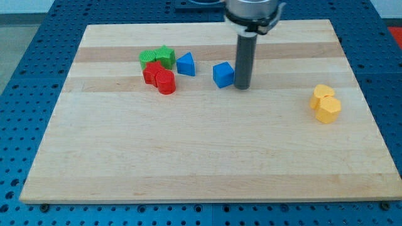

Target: Move the blue cube close to the blue triangle

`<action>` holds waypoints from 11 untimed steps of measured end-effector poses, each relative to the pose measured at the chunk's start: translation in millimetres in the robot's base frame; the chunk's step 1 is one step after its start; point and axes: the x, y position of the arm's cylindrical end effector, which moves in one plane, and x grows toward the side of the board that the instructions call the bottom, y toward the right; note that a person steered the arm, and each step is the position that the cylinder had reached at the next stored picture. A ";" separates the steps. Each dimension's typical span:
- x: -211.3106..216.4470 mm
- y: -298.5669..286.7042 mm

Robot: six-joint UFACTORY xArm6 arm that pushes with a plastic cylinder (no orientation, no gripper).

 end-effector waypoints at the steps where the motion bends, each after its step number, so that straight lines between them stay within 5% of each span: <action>1: -12.7 3.7; 4: -12.4 -54.7; 9: -13.6 -66.2; 11: 24.7 -26.4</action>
